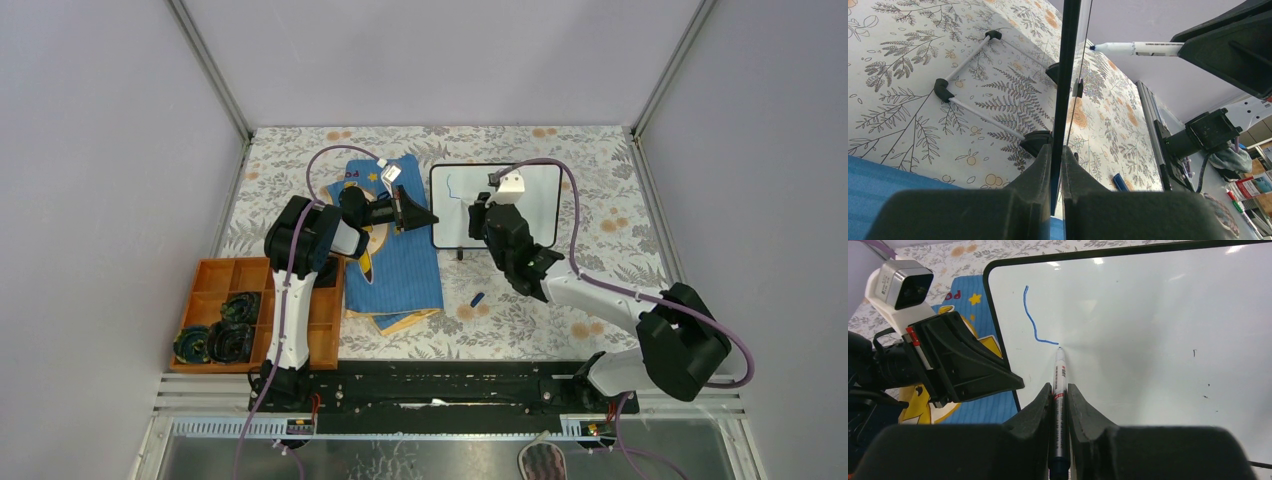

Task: Write a sentence on the whiteboard

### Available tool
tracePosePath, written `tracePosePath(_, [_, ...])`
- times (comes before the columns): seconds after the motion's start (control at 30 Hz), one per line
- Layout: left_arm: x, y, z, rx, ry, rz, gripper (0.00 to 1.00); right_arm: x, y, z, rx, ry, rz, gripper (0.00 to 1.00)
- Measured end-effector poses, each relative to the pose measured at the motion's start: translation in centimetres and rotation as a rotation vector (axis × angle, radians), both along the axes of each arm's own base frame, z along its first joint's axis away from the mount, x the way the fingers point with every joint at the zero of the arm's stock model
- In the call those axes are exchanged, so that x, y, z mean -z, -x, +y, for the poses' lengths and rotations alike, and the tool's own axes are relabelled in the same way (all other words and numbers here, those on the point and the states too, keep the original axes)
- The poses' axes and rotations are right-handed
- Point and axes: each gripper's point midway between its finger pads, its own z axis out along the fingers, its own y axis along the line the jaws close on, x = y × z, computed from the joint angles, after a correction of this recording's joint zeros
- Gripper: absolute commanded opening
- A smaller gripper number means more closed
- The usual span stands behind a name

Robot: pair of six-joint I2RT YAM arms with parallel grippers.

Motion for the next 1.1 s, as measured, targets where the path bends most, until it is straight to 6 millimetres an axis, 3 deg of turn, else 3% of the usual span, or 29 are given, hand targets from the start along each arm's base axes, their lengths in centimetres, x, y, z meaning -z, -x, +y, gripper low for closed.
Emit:
tracePosePath(0.6, [0.0,0.0,0.0,0.0,-0.001,-0.006,0.0,-2.5,-0.9,0.2,0.0,-0.055,-0.066,0.0])
tracePosePath(1.1, [0.0,0.0,0.0,0.001,-0.001,-0.005,0.0,-1.8,-1.7,0.4,0.008,-0.048,-0.053,0.0])
